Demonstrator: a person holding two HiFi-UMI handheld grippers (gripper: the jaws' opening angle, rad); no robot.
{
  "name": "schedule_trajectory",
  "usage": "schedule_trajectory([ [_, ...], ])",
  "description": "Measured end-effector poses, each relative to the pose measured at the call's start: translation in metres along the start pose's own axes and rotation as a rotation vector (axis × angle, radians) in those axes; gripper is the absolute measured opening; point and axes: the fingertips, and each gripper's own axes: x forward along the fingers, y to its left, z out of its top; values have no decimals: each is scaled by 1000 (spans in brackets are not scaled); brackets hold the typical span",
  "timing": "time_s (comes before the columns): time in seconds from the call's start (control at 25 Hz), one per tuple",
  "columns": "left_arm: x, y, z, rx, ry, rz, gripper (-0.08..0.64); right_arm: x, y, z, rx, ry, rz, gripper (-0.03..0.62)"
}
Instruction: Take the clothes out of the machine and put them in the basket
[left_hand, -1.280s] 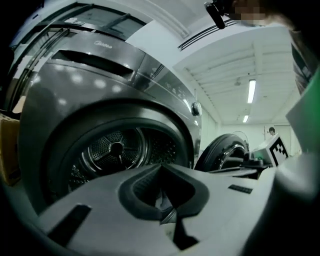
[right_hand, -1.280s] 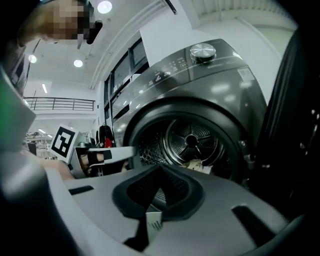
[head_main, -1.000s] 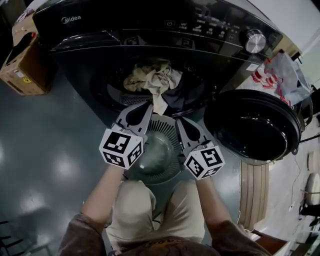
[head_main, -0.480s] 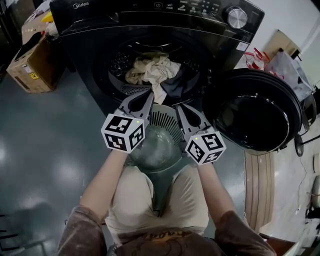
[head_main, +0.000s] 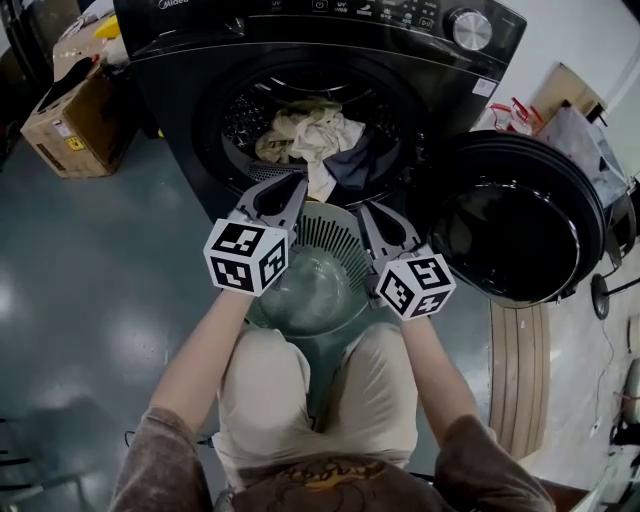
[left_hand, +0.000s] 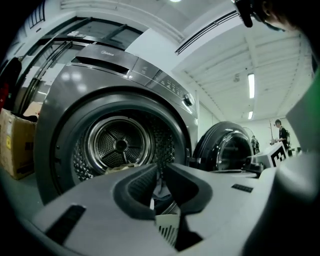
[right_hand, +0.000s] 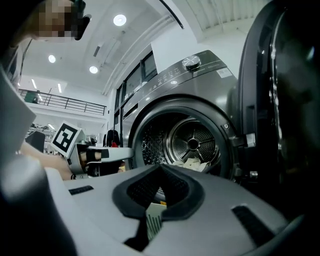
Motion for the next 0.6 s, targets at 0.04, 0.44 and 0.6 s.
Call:
schedule_trajectory([
  [0.04, 1, 0, -1, 7, 3, 1, 78, 0, 0, -1, 6, -4, -1, -5],
  [0.44, 48, 21, -21, 66, 50, -2, 351, 3, -4, -9, 22, -36, -25, -5],
  [0.6, 78, 41, -33, 65, 76, 12, 353, 8, -5, -18, 16, -28, -42, -5],
])
